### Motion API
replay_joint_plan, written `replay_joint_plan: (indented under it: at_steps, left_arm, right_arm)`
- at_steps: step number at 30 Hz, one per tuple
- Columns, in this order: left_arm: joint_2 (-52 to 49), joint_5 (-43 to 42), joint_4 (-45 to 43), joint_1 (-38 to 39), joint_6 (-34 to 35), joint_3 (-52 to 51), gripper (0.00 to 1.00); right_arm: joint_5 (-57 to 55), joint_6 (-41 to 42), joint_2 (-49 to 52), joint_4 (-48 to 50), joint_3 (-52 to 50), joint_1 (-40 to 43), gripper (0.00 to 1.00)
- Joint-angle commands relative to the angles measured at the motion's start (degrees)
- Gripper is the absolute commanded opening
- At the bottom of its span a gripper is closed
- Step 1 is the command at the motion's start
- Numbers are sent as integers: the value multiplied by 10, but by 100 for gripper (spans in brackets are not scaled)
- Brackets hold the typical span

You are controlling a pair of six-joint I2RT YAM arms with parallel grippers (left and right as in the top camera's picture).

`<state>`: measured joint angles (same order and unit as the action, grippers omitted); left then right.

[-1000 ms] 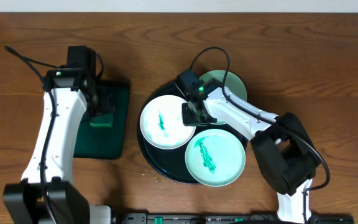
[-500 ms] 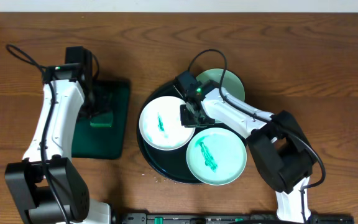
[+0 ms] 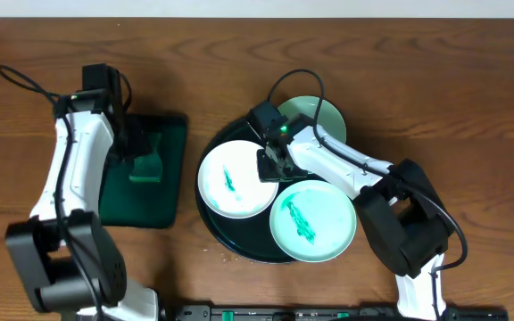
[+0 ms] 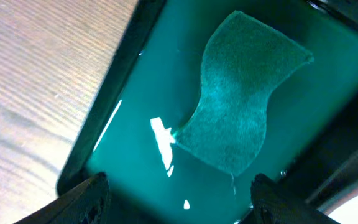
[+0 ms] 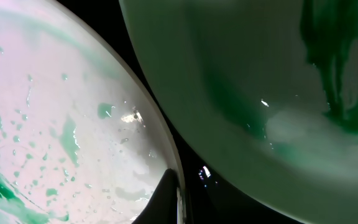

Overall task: Clean dirty plates on tray and stack at the side
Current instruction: 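Grasp the green sponge from the water dish with the left gripper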

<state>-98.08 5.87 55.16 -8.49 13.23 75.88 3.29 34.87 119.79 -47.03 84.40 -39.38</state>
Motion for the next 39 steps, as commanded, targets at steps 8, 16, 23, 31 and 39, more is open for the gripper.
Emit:
replay_joint_plan:
  at_steps: [8, 16, 23, 31, 39]
  left_arm:
    - [-113, -76, -104, -2, -126, -5, 53]
    - [-178, -95, -110, -2, -122, -5, 8]
    - [-180, -95, -104, -2, -108, 4, 7]
    - [-115, -95, -15, -2, -77, 71, 7]
    - [-26, -113, 61, 16, 53, 75, 7]
  right_arm:
    - [22, -17, 21, 1, 7, -1, 1]
    - [24, -17, 21, 1, 8, 0, 1]
    - [26, -17, 20, -1, 12, 0, 1]
    - [37, -28, 18, 0, 18, 1, 1]
    - [37, -27, 18, -1, 18, 3, 1]
